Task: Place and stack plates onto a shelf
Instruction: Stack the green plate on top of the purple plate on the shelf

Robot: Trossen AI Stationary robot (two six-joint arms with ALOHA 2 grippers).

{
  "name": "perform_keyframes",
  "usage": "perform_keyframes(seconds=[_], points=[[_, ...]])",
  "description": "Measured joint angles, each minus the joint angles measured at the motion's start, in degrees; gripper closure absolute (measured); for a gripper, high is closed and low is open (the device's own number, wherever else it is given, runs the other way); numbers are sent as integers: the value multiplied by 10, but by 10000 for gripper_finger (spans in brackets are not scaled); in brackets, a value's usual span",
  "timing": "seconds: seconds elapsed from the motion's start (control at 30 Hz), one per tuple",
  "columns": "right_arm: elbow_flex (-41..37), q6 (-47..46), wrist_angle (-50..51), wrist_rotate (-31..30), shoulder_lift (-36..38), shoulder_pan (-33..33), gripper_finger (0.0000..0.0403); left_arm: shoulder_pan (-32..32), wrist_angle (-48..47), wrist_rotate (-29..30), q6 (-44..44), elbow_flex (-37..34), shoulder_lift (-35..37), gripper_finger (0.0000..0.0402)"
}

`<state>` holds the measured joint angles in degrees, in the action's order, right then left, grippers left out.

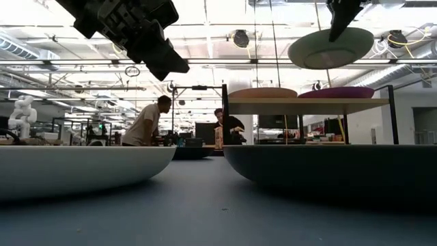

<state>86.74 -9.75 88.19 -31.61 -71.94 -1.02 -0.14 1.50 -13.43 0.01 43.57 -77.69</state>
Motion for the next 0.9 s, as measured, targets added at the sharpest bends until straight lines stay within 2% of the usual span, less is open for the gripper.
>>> perform_keyframes(seconds=[0.43, 0.63, 0.9], points=[[-23, -41, 5, 1, 2, -18, 403, -7, 0, 0, -3, 0, 0, 366], [-77, -32, -4, -30, 2, -31, 403, -8, 0, 0, -3, 0, 0, 366], [-119, 21, -53, -30, 2, -71, 401, -8, 4, 0, -3, 0, 0, 366]])
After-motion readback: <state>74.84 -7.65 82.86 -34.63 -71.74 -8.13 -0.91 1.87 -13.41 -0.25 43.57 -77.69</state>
